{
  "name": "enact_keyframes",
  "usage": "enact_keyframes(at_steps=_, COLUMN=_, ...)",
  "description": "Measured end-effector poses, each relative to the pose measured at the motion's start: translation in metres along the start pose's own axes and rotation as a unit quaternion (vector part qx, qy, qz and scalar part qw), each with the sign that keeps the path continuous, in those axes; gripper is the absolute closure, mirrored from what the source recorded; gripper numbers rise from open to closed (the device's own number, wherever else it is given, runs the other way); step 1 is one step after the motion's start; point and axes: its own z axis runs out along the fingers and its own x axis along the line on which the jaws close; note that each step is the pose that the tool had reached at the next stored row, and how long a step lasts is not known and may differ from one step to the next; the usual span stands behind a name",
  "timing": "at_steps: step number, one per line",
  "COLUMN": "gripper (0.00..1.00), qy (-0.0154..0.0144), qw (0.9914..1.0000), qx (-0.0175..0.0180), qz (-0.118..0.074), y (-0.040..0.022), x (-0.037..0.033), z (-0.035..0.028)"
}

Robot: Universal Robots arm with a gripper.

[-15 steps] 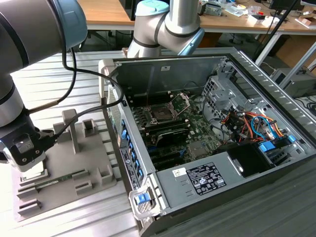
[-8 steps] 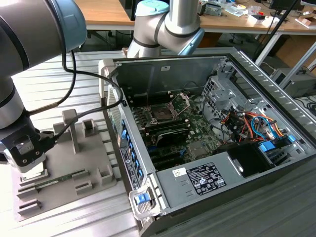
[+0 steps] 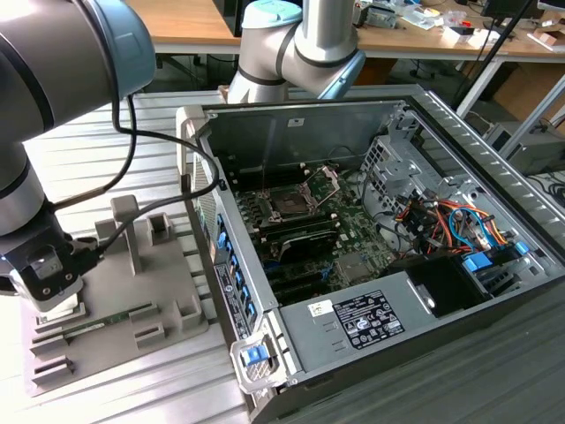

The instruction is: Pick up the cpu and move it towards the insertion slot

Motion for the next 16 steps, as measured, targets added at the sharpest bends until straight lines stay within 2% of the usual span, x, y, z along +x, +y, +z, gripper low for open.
enact_keyframes(at_steps=16, gripper=0.89, qy=0.0001, qw=1.00000, qx=0.0000, qz=-0.002, y=-0.0003, x=0.0000, z=0.0086)
